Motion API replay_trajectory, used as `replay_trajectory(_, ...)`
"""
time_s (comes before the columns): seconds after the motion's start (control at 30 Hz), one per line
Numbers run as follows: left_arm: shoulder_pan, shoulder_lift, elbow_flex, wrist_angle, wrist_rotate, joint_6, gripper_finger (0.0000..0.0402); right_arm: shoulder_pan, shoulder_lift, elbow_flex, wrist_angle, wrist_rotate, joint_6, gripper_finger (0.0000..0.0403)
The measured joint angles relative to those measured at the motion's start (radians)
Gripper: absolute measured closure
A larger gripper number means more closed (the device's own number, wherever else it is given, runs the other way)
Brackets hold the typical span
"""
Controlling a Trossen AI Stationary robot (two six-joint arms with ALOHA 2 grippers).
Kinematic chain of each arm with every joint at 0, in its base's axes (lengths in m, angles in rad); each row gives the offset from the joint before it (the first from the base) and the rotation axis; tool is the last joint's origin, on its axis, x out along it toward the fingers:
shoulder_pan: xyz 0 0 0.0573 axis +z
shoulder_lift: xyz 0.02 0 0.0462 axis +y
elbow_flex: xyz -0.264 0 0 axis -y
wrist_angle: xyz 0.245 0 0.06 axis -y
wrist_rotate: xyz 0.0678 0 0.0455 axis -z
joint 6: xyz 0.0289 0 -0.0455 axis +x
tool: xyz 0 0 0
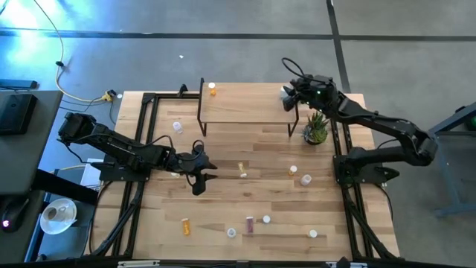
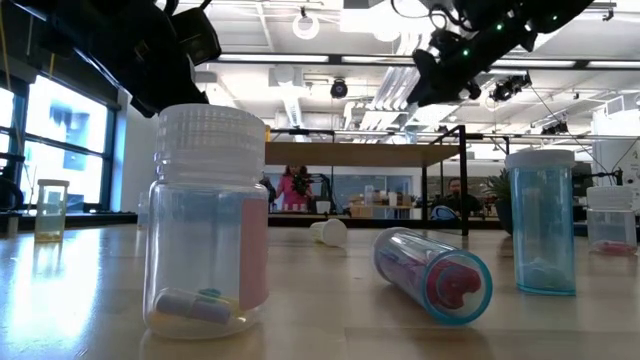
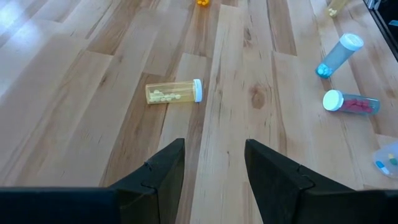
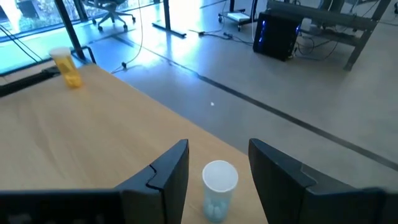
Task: Pick and place medicine bottles onto shelf by color
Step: Put the top left yellow pill bottle on the shelf
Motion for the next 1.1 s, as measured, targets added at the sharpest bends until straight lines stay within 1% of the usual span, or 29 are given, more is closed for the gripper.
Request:
replay_trajectory(0.13, 0.000, 0.000, 0.000, 0.000, -0.002, 0.000, 0.0233, 0.003, -0.042, 0.000, -0.028, 0.000, 0.000, 0.0244)
replay_trajectory(0.3, 0.005, 0.000, 0.008, -0.018, -0.060, 0.009, 0.0206, 0.035, -0.101, 0.000, -0.083, 0.001, -0.019, 0.0244)
replay_trajectory(0.37, 0.014, -0.007, 0.042, -0.095, -0.052, 0.029, 0.0200, 0.058, -0.122, 0.000, -0.108, -0.001, -0.023, 0.0244)
replay_trajectory(0.47, 0.021, -0.019, 0.116, -0.271, -0.018, 0.040, 0.0198, 0.093, -0.147, 0.000, -0.142, -0.002, -0.023, 0.0244)
replay_trajectory(0.57, 0.014, -0.018, 0.185, -0.455, 0.000, -0.007, 0.0200, 0.121, -0.163, 0.000, -0.165, -0.002, -0.023, 0.0244)
replay_trajectory(0.73, -0.022, -0.018, 0.249, -0.677, 0.039, -0.090, 0.0201, 0.147, -0.171, 0.000, -0.200, -0.002, -0.030, 0.0244)
replay_trajectory(0.93, -0.108, -0.018, 0.266, -0.830, 0.050, -0.202, 0.0202, 0.147, -0.171, 0.000, -0.234, -0.001, -0.037, 0.0244)
replay_trajectory(1.0, -0.149, -0.018, 0.266, -0.859, 0.036, -0.248, 0.0202, 0.147, -0.171, 0.000, -0.240, -0.001, -0.037, 0.0244)
replay_trajectory(1.1, -0.220, -0.018, 0.266, -0.895, -0.011, -0.317, 0.0202, 0.147, -0.170, 0.000, -0.258, -0.001, -0.037, 0.0244)
